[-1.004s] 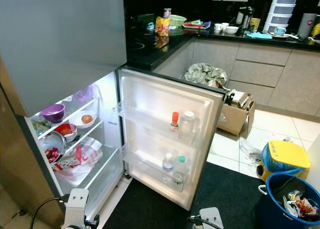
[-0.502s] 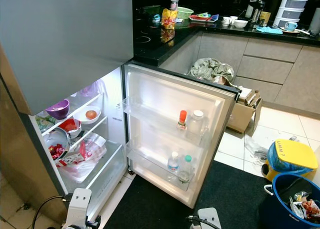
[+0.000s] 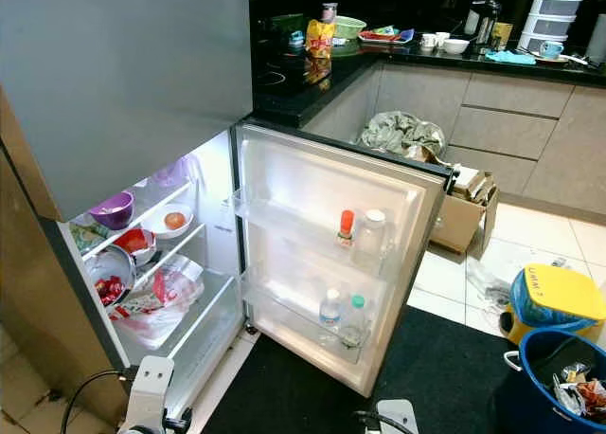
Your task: Restocking fridge
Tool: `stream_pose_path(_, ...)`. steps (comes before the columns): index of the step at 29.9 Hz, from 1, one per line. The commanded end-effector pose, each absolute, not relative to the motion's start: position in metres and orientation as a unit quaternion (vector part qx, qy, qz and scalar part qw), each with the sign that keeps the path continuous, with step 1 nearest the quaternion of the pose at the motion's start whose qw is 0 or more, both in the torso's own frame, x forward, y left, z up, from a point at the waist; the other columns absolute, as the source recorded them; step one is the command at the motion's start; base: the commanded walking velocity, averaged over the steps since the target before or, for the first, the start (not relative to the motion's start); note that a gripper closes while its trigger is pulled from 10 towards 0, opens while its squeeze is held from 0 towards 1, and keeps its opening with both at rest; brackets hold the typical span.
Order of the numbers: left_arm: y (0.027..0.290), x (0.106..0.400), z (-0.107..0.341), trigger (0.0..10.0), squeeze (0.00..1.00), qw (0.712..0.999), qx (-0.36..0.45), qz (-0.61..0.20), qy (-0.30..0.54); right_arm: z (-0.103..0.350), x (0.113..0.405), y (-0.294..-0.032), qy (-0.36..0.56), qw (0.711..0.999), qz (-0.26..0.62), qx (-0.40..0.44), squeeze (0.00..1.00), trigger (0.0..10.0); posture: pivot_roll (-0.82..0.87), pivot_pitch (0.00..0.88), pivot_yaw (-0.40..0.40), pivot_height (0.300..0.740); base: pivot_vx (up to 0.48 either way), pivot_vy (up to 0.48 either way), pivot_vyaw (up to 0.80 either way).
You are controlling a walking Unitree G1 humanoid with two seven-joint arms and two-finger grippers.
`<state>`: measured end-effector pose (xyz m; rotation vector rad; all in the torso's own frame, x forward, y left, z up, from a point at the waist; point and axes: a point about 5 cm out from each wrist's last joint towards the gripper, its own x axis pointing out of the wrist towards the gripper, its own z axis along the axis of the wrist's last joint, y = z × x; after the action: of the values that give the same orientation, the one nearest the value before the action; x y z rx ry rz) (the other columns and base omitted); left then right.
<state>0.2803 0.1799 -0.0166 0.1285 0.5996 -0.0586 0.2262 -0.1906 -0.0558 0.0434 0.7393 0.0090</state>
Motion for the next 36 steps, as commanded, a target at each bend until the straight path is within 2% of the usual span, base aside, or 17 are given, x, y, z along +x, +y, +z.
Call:
stream_pose_path(1,0.1856,0.2742,-0.0210,10.0,0.00,0.951,0.066,-0.027,0.302,-0.0572,0.2242,-0.1922,0.365,0.930,-0.007,0.030,0.00,10.0,-0.08,0.052,0.011,0.740,0.000,0.000,0.00)
stream_pose_path(21,0.1801,0.2754,-0.0204,10.0,0.00,0.952,0.063,-0.038,0.298,-0.0548,0.2257,-0.1986,0.356,0.933,-0.015,0.043,0.00,10.0,-0.09,0.036,0.010,0.740,0.282,0.000,0.00)
stream_pose_path(36,0.1789,0.2770,-0.0193,10.0,0.00,0.951,0.070,-0.048,0.297,-0.0571,0.2211,-0.2000,0.357,0.933,-0.021,0.050,0.00,10.0,-0.10,0.044,0.023,0.740,0.319,0.000,-0.71)
